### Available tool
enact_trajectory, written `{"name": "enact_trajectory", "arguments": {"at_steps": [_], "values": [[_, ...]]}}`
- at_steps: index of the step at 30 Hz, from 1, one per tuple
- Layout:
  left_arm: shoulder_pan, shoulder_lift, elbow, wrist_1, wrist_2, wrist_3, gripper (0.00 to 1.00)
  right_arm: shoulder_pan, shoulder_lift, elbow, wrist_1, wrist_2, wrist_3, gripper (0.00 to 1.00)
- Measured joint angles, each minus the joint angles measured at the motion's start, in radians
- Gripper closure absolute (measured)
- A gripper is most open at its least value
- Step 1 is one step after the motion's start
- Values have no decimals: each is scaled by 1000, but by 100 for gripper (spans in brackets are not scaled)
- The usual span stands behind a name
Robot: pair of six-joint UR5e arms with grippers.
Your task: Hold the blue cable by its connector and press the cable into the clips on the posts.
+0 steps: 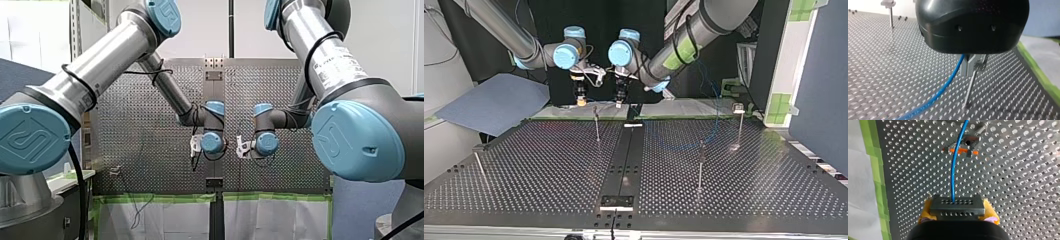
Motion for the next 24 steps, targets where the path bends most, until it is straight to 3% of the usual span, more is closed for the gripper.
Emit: {"name": "enact_trajectory", "arguments": {"at_steps": [10,18,24], "values": [[-25,-99,92,6,-45,-40,100,-40,1,0,1,-27,13,100],[-37,-109,98,50,-115,-39,100,-84,32,0,-1,-102,18,100],[-57,-110,98,69,-143,-46,100,-124,39,0,-13,-163,43,100]]}}
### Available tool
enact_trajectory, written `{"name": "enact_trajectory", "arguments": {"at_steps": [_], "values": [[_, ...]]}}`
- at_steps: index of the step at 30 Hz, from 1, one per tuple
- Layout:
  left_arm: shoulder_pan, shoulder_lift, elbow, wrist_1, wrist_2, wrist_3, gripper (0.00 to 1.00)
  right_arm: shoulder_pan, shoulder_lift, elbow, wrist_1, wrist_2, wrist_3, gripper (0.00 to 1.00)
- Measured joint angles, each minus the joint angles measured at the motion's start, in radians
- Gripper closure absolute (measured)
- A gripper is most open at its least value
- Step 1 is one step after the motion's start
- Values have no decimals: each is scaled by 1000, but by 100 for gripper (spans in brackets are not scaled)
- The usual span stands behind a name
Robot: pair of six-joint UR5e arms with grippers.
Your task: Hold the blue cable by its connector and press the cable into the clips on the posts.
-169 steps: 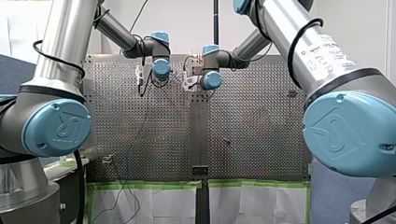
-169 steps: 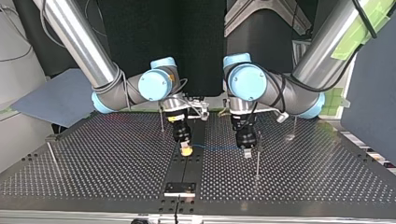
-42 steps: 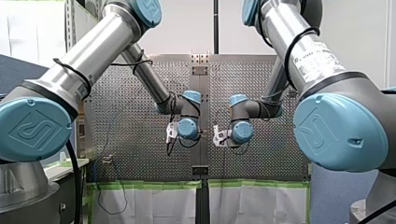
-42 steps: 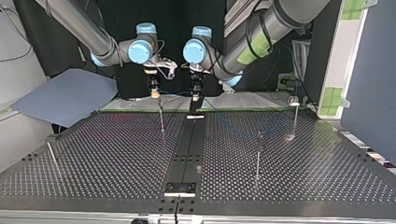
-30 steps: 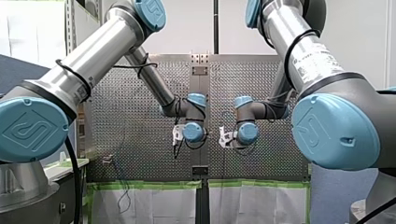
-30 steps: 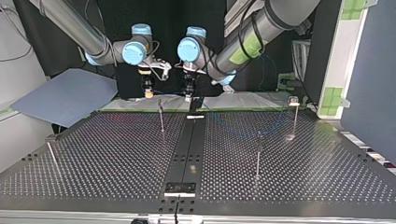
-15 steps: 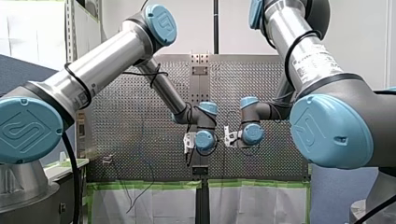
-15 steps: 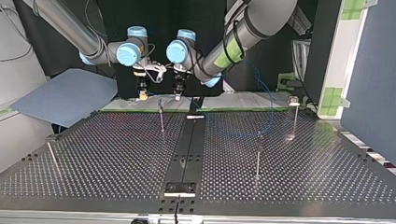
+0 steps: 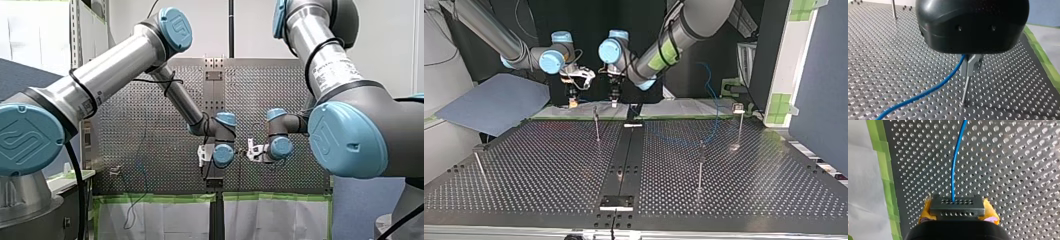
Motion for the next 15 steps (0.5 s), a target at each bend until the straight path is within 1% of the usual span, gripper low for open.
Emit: {"name": "enact_trajectory", "arguments": {"at_steps": [5,9,11,15], "values": [[-32,0,0,33,-25,-3,100,-48,1,-1,-1,-51,0,100],[-35,-1,0,46,-30,-2,100,-87,2,-8,-3,-93,-2,100],[-33,-6,0,47,-30,-2,100,-100,2,-15,-4,-117,-4,100],[-27,-35,9,24,-26,0,100,-109,2,-29,-4,-159,-7,100]]}}
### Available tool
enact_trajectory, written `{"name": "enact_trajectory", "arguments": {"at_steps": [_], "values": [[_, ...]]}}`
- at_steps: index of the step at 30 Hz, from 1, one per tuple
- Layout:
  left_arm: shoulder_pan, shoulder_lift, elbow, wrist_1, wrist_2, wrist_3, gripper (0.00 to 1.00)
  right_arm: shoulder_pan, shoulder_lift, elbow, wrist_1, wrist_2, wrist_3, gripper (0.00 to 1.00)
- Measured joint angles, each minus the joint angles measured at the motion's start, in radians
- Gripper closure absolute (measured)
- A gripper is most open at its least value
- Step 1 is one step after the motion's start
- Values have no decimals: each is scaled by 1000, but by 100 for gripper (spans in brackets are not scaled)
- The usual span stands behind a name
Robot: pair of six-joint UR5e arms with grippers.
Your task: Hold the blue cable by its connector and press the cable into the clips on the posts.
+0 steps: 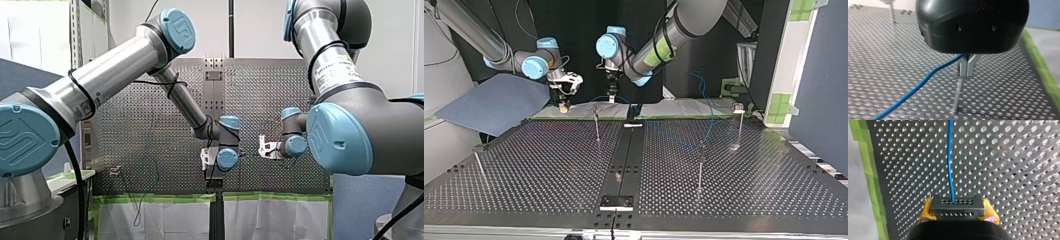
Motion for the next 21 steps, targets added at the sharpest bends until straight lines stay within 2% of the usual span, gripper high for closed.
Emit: {"name": "enact_trajectory", "arguments": {"at_steps": [3,8,16,21], "values": [[5,-29,21,-26,10,1,100,-4,1,-7,-1,-22,-1,100],[9,-69,70,-53,37,1,100,-10,2,-11,-10,-32,1,100],[14,-78,150,-77,62,1,100,-32,5,-13,-14,-35,3,100],[18,-79,163,-87,65,1,100,-46,15,-22,-14,-39,2,100]]}}
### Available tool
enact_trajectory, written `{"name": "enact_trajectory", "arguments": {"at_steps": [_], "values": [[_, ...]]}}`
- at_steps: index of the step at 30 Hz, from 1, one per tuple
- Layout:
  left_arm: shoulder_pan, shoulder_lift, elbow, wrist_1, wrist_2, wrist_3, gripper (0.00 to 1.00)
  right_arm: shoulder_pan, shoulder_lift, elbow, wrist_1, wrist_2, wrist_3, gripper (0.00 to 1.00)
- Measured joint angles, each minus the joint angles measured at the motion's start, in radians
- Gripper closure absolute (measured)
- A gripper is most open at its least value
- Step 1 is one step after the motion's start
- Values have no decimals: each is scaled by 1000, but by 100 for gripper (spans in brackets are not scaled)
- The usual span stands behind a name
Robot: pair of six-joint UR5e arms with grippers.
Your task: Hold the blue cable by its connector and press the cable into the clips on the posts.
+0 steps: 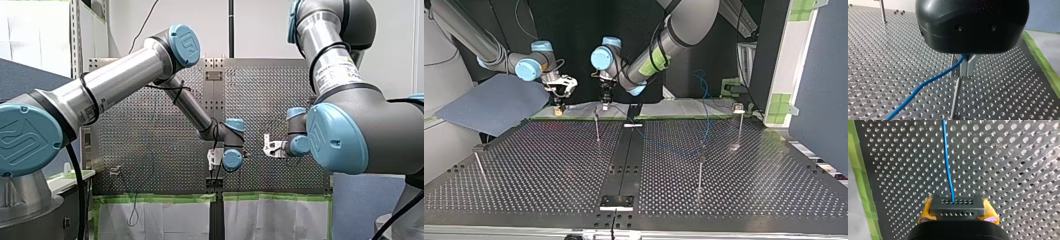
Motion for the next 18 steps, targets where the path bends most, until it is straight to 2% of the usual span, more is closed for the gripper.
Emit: {"name": "enact_trajectory", "arguments": {"at_steps": [6,18], "values": [[7,0,1,-8,5,1,100,-9,16,-24,10,-10,-1,100],[17,-7,2,-11,55,1,100,-20,20,-45,16,-37,0,100]]}}
